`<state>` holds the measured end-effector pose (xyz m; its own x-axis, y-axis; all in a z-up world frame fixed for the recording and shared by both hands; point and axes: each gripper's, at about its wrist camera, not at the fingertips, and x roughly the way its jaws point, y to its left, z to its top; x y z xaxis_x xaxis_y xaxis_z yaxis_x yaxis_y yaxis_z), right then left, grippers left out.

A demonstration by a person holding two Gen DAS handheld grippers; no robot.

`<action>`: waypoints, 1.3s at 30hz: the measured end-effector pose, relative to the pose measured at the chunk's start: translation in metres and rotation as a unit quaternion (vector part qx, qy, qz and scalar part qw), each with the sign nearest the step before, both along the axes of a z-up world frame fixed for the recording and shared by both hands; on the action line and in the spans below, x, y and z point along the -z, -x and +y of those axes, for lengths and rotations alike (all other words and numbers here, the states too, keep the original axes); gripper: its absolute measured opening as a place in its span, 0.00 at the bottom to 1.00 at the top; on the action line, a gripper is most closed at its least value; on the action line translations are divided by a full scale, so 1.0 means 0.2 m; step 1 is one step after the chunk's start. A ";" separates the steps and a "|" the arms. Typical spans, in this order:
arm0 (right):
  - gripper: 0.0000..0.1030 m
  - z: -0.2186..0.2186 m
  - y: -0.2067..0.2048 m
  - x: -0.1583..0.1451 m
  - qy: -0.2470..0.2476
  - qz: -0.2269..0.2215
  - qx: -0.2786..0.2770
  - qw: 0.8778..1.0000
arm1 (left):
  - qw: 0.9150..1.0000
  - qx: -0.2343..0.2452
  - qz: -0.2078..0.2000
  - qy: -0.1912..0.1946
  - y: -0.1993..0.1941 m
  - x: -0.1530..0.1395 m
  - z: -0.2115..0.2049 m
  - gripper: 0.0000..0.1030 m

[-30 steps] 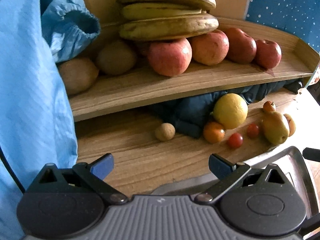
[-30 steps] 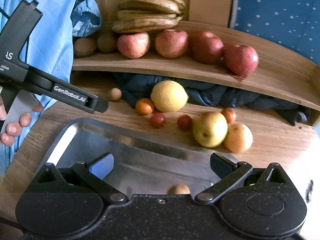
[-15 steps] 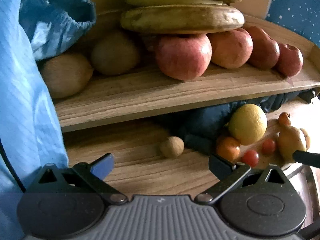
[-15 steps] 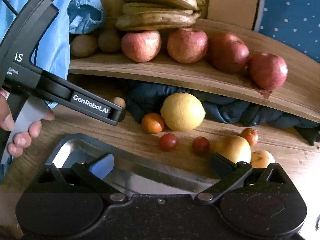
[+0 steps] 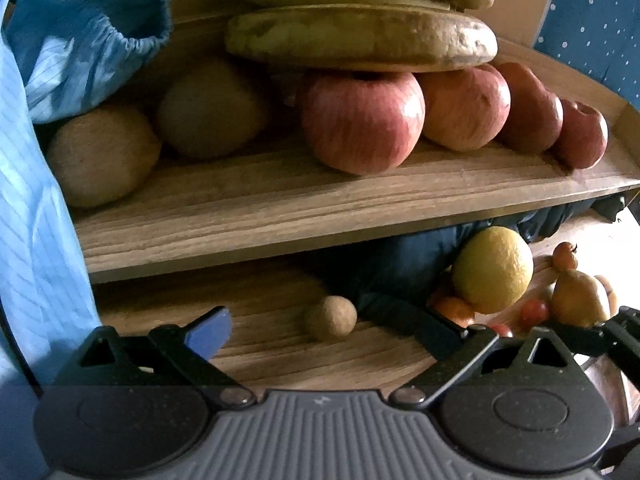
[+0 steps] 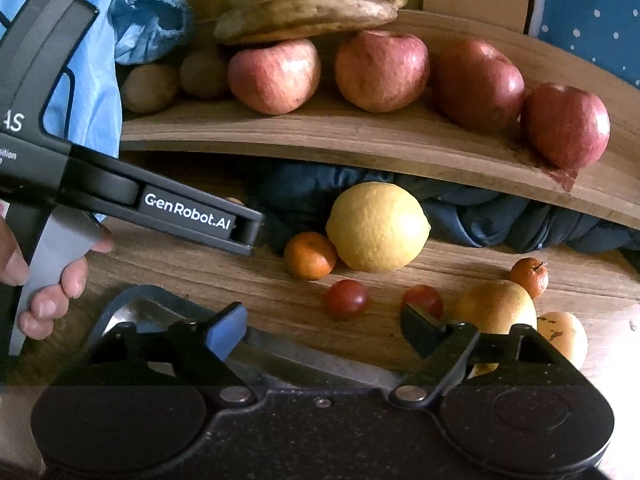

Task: Organize fruits
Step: 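Grasp another small brown fruit with left tool while right tool grasps a red cherry tomato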

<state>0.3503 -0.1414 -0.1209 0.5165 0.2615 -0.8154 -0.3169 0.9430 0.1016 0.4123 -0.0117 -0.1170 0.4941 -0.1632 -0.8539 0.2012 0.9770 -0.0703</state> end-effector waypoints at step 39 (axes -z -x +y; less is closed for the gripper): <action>0.25 -0.02 -0.04 0.03 -0.009 0.007 0.038 0.999 | 0.999 0.015 0.001 0.045 0.03 0.00 0.12 0.31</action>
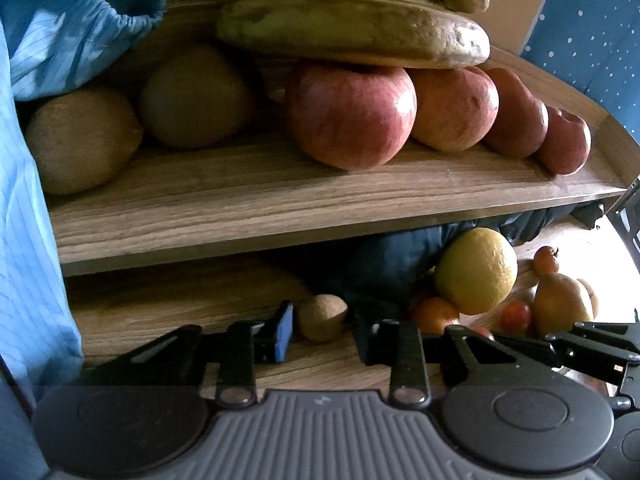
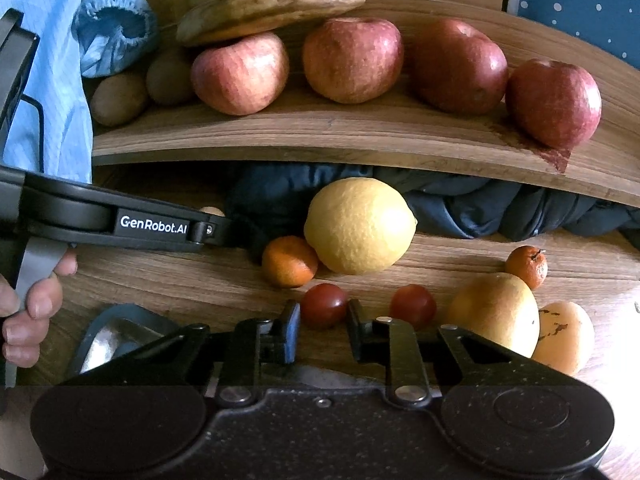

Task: Organize fruits
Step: 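Grasp another small brown fruit with left tool while right tool grasps a red cherry tomato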

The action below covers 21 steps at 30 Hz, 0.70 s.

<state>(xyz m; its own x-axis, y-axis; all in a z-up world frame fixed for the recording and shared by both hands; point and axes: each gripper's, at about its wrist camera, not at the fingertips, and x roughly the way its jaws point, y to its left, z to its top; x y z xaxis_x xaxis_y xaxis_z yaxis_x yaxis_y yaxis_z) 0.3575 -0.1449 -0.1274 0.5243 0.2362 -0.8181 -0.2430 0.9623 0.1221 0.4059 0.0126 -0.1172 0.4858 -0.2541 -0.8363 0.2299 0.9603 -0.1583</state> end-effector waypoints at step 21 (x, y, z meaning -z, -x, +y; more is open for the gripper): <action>0.25 -0.06 0.15 -0.11 -0.015 -0.030 0.000 0.999 | 0.999 0.037 -0.011 0.016 0.19 -0.11 -0.08 0.31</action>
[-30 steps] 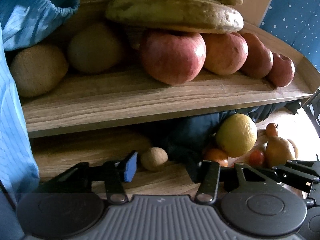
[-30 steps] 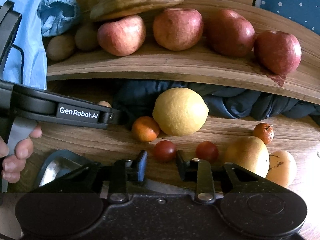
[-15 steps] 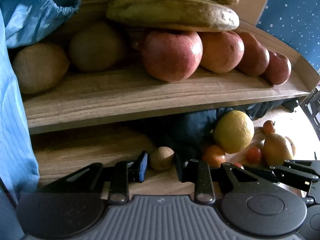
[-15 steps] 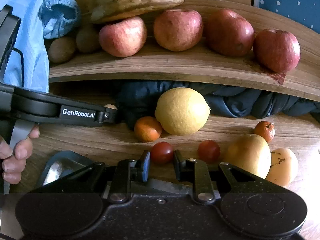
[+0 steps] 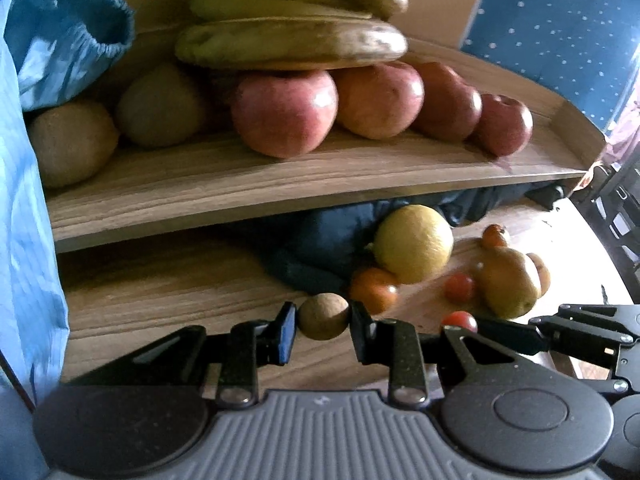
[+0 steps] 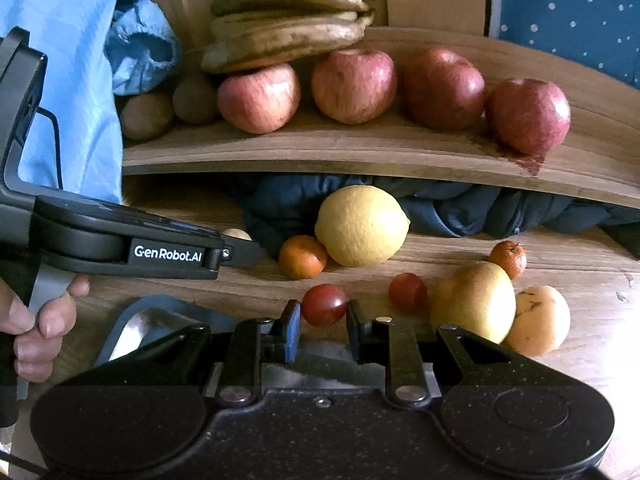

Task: Organize fruits
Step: 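Grasp another small brown fruit with left tool while right tool grasps a red cherry tomato, then carry both fruits over the tray and open right tool to drop the tomato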

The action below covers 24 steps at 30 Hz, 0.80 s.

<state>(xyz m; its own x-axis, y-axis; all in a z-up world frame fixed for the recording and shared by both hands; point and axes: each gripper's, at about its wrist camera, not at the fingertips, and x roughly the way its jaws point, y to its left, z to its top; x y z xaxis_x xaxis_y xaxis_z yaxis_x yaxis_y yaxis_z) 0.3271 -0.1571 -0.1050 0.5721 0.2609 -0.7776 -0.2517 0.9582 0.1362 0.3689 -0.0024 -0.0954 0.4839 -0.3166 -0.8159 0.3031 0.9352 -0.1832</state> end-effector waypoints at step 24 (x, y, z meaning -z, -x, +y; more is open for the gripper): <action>0.25 -0.10 0.52 -0.11 0.000 -0.021 -0.020 1.000 | 0.999 0.044 -0.006 -0.017 0.45 -0.06 -0.12 0.31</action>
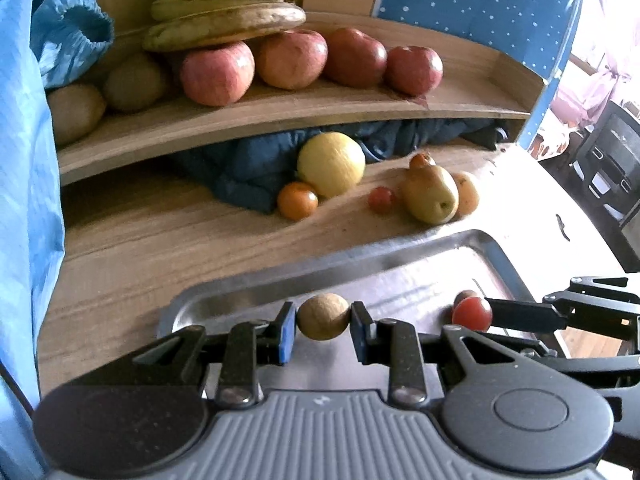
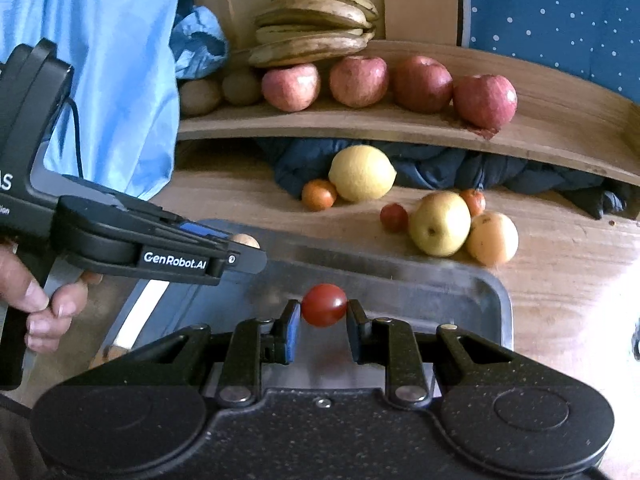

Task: Organize fruits
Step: 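Carry both fruits over the tray and open right tool to drop the tomato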

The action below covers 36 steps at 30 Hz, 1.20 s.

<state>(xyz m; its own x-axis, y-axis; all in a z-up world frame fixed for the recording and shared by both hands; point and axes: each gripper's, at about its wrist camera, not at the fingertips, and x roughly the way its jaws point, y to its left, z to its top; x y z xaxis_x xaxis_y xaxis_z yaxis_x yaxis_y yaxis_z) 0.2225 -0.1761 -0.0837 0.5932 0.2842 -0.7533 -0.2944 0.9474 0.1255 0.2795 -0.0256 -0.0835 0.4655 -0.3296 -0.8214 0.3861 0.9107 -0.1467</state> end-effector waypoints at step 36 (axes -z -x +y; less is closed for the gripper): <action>0.25 -0.02 0.39 0.07 0.012 0.040 -0.065 0.997 | 0.999 -0.007 0.020 -0.027 0.46 0.02 -0.09 0.31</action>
<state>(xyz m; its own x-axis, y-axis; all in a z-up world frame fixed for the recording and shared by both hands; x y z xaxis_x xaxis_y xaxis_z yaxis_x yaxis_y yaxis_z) 0.1437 -0.1809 -0.0987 0.4911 0.3365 -0.8035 -0.4048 0.9049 0.1316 0.1875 -0.0445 -0.0876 0.4359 -0.2779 -0.8560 0.3689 0.9227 -0.1117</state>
